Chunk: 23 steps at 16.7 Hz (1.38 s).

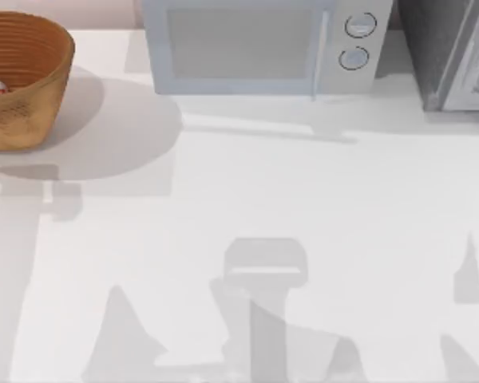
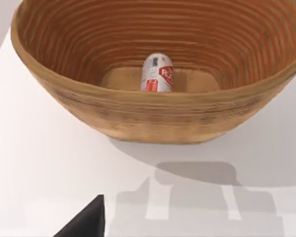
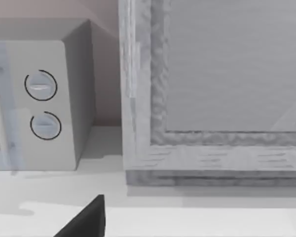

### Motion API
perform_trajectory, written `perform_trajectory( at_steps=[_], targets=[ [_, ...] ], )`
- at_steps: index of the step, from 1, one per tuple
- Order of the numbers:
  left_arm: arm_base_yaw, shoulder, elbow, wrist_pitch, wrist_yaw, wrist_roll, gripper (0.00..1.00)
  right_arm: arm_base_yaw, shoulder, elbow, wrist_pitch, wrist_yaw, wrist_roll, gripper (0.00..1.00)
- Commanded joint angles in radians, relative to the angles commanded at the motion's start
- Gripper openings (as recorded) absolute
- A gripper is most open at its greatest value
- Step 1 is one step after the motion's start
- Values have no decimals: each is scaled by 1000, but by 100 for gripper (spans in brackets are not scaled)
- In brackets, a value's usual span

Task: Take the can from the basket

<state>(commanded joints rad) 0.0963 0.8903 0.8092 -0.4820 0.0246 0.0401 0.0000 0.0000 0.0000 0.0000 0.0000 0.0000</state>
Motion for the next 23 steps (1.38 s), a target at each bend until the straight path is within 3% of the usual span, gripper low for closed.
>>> perform_trajectory(
  at_steps=[14, 19, 23],
  targets=[
    [59, 1216, 1196, -604, 98, 93, 100, 0, 0, 0, 0, 0, 0, 100],
    [66, 1505, 1474, -742, 124, 122, 100, 0, 0, 0, 0, 0, 0, 100],
    [68, 1613, 1578, -792, 135, 133, 100, 0, 0, 0, 0, 0, 0, 100]
  ],
)
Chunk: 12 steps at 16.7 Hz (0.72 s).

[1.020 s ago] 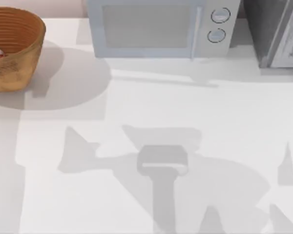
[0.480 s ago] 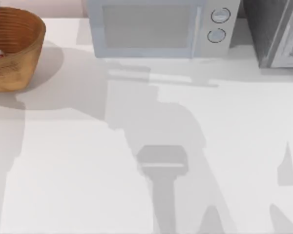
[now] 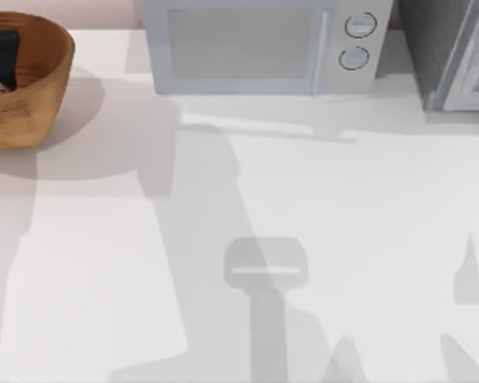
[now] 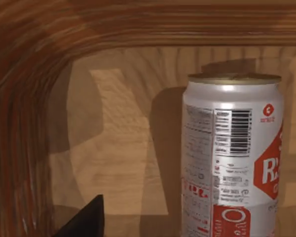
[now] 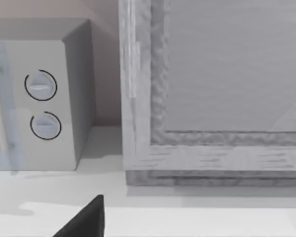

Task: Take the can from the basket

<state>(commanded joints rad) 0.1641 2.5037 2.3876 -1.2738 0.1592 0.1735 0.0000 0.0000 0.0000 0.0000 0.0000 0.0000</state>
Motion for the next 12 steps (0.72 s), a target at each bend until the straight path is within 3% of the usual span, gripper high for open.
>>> perform_trajectory(
  at_steps=[7, 12],
  targets=[
    [-6, 8, 2, 2, 0, -1, 100, 0, 0, 0, 0, 0, 0, 100],
    [-13, 48, -78, 125, -1, -12, 100, 0, 0, 0, 0, 0, 0, 100]
  ],
)
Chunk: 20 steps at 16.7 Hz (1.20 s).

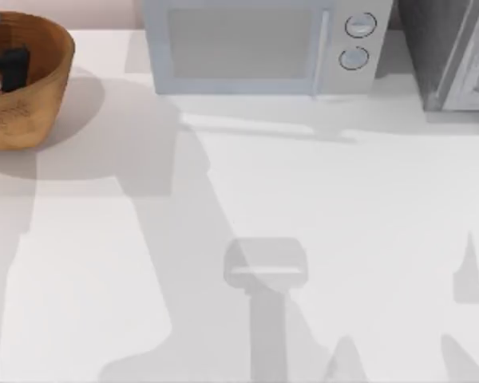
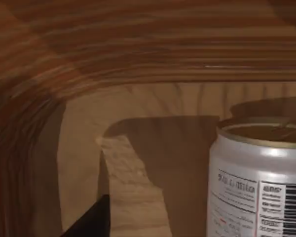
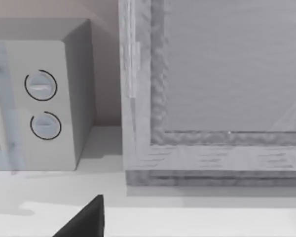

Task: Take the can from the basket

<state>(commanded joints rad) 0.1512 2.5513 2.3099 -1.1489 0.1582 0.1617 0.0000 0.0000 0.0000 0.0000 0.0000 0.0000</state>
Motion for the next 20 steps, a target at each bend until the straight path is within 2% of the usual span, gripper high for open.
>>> perform_trajectory(
  at_steps=[6, 19, 20],
  targets=[
    [-4, 19, -36, 54, 0, -4, 100, 0, 0, 0, 0, 0, 0, 100],
    [-4, 19, -36, 54, 0, -4, 2, 0, 0, 0, 0, 0, 0, 100],
    [-4, 19, -36, 54, 0, -4, 0, 0, 0, 0, 0, 0, 0, 100]
  ],
)
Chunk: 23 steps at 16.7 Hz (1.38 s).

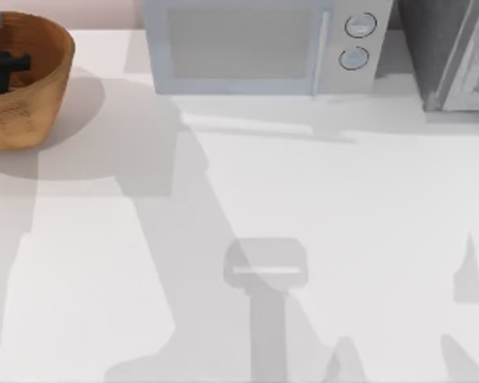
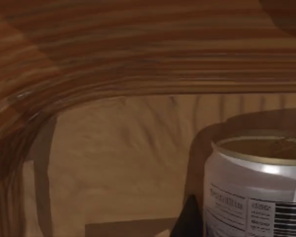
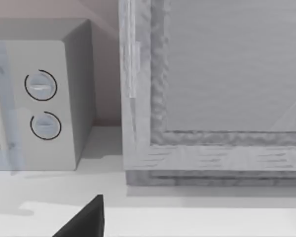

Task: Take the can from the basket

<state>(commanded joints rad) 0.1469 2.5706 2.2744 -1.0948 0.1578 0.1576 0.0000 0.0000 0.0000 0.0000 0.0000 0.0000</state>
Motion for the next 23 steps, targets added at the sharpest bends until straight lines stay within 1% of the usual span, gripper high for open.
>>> perform_trajectory(
  at_steps=[7, 8, 9, 11, 13, 15, 17, 20, 23],
  targets=[
    [0, 0, 0, 0, 0, 0, 0, 0, 0, 0, 0, 0, 0, 100],
    [2, -45, -8, -5, -2, -2, 0, 0, 0, 0, 0, 0, 0, 100],
    [2, -45, -8, -5, -2, -2, 0, 0, 0, 0, 0, 0, 0, 100],
    [0, -74, -37, 10, -15, -4, 0, 0, 0, 0, 0, 0, 0, 100],
    [-8, -143, -105, 43, -43, -8, 0, 0, 0, 0, 0, 0, 0, 100],
    [-21, -252, -213, 93, -81, -13, 0, 0, 0, 0, 0, 0, 0, 100],
    [-38, -401, -361, 155, -123, -18, 0, 0, 0, 0, 0, 0, 0, 100],
    [-66, -698, -652, 273, -184, -29, 0, 0, 0, 0, 0, 0, 0, 100],
    [-94, -1061, -980, 409, -230, -44, 0, 0, 0, 0, 0, 0, 0, 100]
  ],
)
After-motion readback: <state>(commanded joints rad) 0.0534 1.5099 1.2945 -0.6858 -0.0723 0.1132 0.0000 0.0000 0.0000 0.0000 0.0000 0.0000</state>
